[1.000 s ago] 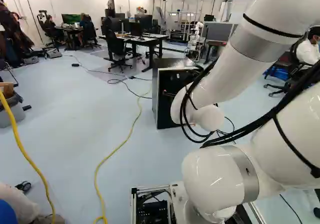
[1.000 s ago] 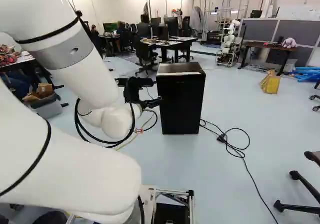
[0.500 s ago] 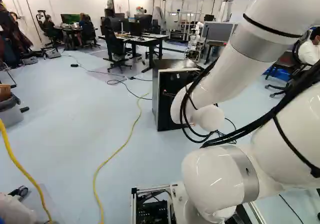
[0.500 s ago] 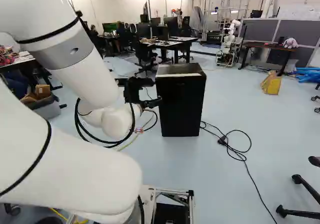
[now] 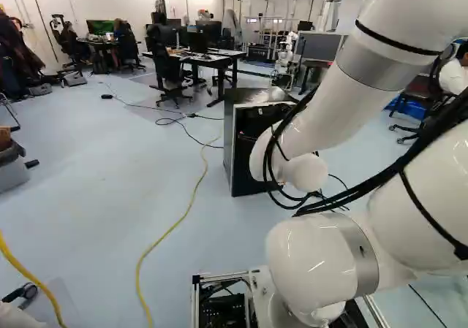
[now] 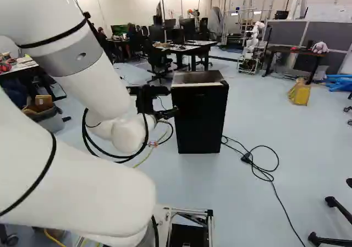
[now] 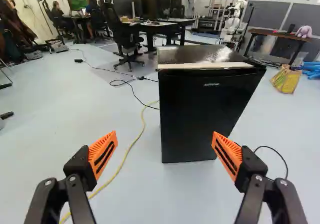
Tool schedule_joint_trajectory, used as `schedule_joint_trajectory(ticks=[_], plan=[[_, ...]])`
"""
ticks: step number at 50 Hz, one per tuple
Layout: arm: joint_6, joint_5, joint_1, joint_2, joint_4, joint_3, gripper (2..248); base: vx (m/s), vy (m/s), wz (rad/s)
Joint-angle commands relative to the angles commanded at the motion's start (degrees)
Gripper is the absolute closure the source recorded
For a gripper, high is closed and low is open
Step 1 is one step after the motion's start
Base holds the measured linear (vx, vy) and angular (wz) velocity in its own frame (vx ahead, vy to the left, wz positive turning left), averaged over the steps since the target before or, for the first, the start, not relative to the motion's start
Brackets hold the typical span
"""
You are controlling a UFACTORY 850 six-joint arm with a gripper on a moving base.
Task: Grab a drink from the fridge
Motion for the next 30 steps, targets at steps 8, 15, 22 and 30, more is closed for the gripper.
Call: schedule_joint_trajectory(ticks=[8, 15, 22, 30], plan=[[0.0, 0.0, 0.0, 0.0, 0.0, 0.0, 3, 0.077, 0.035, -0.009], [0.0, 0.0, 0.0, 0.0, 0.0, 0.0, 3, 0.076, 0.032, -0.008], [0.0, 0.0, 0.0, 0.0, 0.0, 0.0, 3, 0.076, 0.035, -0.012], [0.0, 0.0, 0.0, 0.0, 0.0, 0.0, 3, 0.078, 0.035, -0.009]])
